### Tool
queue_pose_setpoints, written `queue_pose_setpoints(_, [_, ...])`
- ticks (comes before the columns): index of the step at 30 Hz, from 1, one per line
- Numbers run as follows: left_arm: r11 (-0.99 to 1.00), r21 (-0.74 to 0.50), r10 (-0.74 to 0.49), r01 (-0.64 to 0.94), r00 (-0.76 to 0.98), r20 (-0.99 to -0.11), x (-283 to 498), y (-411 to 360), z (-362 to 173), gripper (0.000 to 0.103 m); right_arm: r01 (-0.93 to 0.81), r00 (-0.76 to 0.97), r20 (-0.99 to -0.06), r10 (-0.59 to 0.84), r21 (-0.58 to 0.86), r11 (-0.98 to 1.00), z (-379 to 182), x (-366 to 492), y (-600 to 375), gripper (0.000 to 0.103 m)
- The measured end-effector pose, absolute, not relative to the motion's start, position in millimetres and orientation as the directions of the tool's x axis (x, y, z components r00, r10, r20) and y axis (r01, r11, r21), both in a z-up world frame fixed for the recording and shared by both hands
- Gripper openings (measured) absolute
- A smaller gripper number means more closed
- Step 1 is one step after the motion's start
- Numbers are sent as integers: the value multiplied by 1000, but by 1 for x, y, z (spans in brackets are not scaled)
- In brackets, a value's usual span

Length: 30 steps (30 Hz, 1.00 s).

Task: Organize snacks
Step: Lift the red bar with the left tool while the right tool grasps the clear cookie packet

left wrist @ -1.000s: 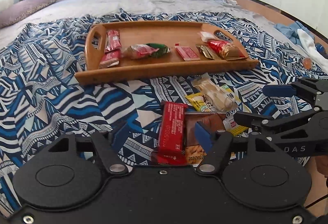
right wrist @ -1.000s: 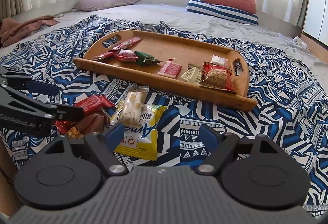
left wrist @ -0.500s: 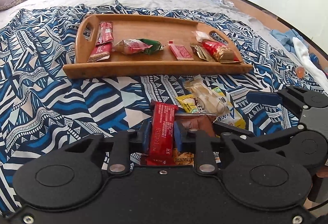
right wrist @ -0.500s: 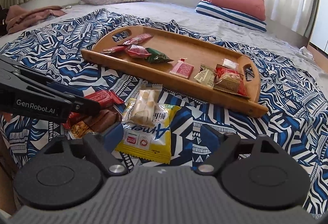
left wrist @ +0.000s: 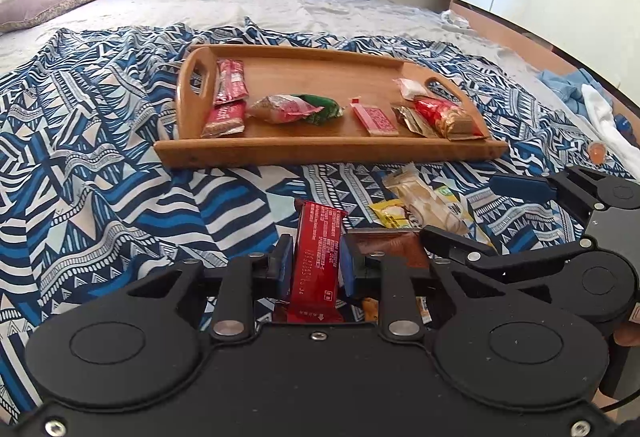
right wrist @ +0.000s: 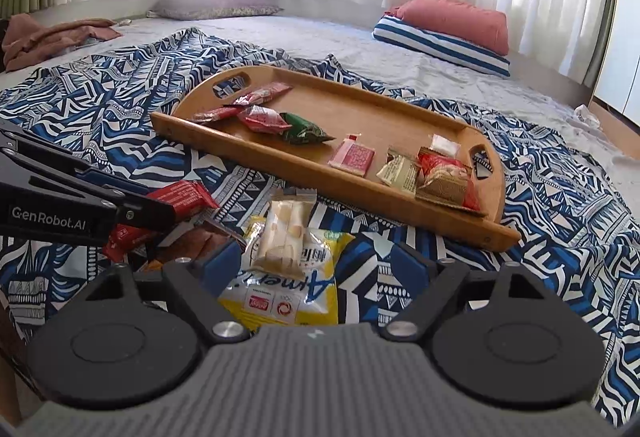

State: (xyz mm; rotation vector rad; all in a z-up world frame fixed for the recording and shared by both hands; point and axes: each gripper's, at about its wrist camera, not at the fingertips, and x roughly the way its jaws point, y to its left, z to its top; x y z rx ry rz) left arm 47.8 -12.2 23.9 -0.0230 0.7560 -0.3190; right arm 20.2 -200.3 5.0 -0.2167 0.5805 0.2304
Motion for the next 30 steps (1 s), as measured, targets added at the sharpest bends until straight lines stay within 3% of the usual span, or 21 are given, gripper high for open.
queue_pose_setpoints(19, [963, -158, -267, 218, 692, -671, 52, 6, 20, 23, -183, 835, -539, 112, -79, 980, 5, 28, -187, 56])
queue_pose_setpoints(30, [963, -168, -269, 211, 693, -669, 52, 4, 20, 23, -166, 843, -529, 97, -85, 983, -2, 25, -176, 50])
